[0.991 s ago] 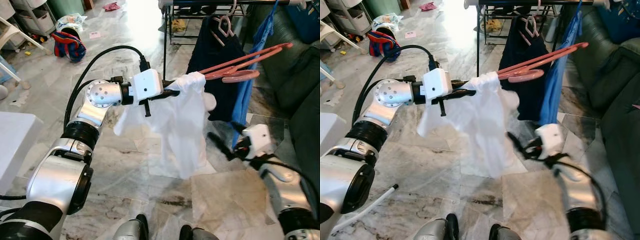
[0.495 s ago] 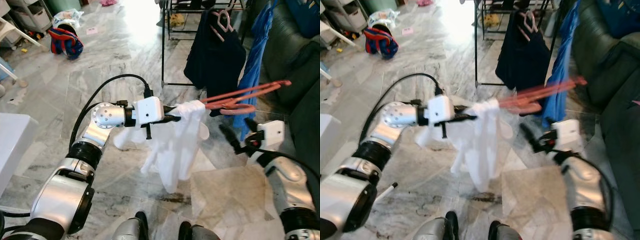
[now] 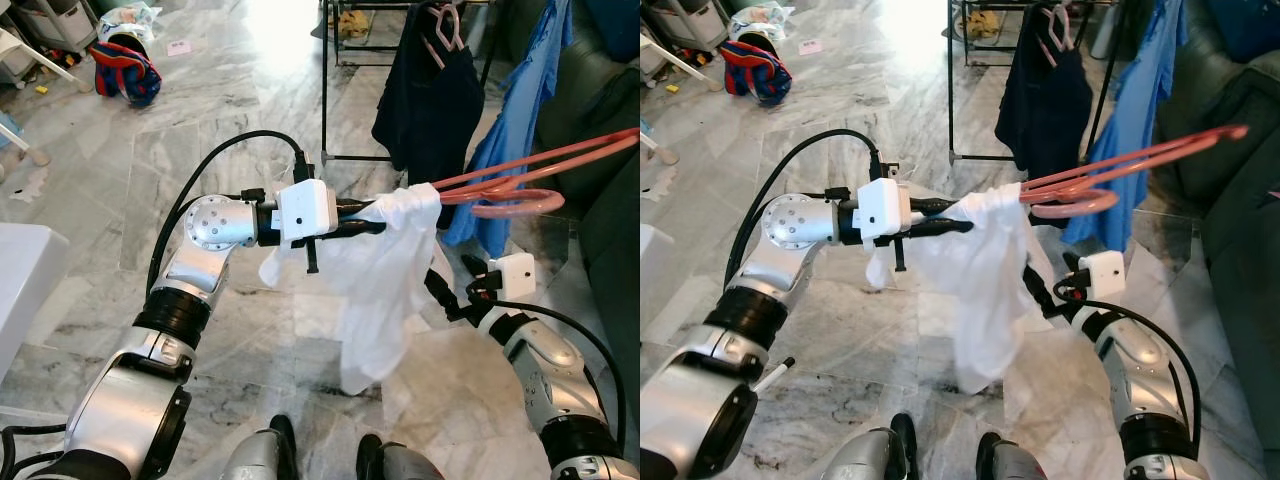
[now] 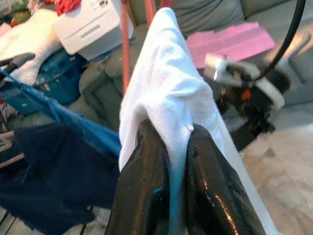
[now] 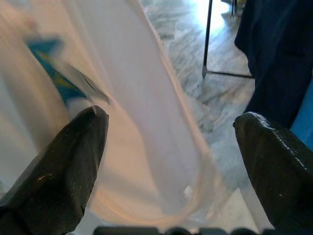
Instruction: Hang hanger
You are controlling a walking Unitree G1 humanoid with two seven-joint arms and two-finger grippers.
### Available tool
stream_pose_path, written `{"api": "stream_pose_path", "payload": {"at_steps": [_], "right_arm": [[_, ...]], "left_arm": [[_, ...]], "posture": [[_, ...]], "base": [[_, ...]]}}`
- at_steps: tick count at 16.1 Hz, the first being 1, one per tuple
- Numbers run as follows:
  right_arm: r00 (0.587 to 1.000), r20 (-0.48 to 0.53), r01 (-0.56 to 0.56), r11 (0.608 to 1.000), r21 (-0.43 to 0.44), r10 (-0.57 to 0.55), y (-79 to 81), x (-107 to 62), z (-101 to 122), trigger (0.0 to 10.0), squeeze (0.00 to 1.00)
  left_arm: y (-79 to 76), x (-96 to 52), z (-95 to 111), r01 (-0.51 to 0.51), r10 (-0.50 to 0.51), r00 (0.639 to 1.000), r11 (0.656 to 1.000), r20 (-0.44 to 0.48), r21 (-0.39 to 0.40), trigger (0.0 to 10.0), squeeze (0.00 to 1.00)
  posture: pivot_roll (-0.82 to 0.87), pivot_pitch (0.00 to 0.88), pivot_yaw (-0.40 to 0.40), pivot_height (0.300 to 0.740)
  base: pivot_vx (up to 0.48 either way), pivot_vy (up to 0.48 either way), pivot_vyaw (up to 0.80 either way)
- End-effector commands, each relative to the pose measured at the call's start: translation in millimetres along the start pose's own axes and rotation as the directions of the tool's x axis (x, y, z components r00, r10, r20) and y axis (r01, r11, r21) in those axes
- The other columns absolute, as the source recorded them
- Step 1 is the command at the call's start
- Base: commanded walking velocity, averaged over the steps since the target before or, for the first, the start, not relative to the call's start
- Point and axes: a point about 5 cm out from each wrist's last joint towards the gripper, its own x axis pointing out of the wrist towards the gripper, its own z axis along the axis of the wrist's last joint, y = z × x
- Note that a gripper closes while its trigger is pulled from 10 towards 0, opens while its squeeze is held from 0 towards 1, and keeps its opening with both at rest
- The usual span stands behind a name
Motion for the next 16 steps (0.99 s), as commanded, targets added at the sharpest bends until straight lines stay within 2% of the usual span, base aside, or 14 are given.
{"api": "stream_pose_path", "payload": {"at_steps": [1, 5, 8, 10, 12, 13, 16], "right_arm": [[0.999, -0.034, 0.005, 1.0, 0.002, -0.005, -0.3, -1.0, -7.1, 10.0, 0.0], [0.999, -0.034, 0.005, 1.0, 0.002, -0.005, -0.3, -1.0, -7.1, 10.0, 0.0], [0.998, -0.043, 0.044, 0.999, 0.021, -0.043, -4.4, -0.9, -10.3, 10.0, 0.0], [0.991, -0.083, 0.105, 0.994, 0.031, -0.102, -11.8, -2.1, -16.1, 10.0, 0.0], [0.983, -0.115, 0.158, 0.981, 0.112, -0.145, -14.1, -1.5, -23.5, 0.0, 0.0], [0.975, -0.144, 0.19, 0.968, 0.166, -0.167, -13.3, -1.6, -30.5, 0.0, 0.0], [0.955, -0.204, 0.252, 0.952, 0.171, -0.216, -13.8, -4.4, -41.6, 0.0, 0.0]], "left_arm": [[5.5, 0.6, 18.7, -0.004, 0.003, 0.997, 1.0, 0.079, 0.016, 10.0, 0.0], [5.5, 0.6, 18.7, -0.004, 0.003, 0.997, 1.0, 0.079, 0.016, 10.0, 0.0], [1.6, -4.2, 30.6, 0.048, -0.046, 0.992, 0.999, 0.118, -0.01, 10.0, 0.0], [-1.8, -5.4, 41.5, 0.08, -0.074, 0.986, 0.996, 0.147, -0.034, 10.0, 0.0], [-1.4, -5.9, 49.6, 0.089, -0.081, 0.984, 0.995, 0.16, -0.047, 10.0, 0.0], [0.0, -5.3, 54.2, 0.086, -0.077, 0.982, 0.995, 0.174, -0.048, 10.0, 0.0], [3.0, -6.8, 57.3, 0.075, -0.065, 0.983, 0.996, 0.174, -0.053, 10.0, 0.0]], "posture": [[-0.03, 0.245, 0.043, 0.74], [-0.03, 0.245, 0.043, 0.74], [-0.02, 0.241, 0.041, 0.74], [-0.02, 0.241, 0.039, 0.74], [-0.02, 0.239, 0.038, 0.74], [-0.02, 0.239, 0.038, 0.74], [-0.01, 0.237, 0.039, 0.74]], "base": [[0.0, 0.0, 0.0], [0.0, 0.0, 0.0], [0.0, 0.0, 0.0], [0.0, 0.0, 0.0], [0.0, 0.0, 0.0], [0.0, 0.0, 0.0], [0.0, 0.0, 0.0]]}}
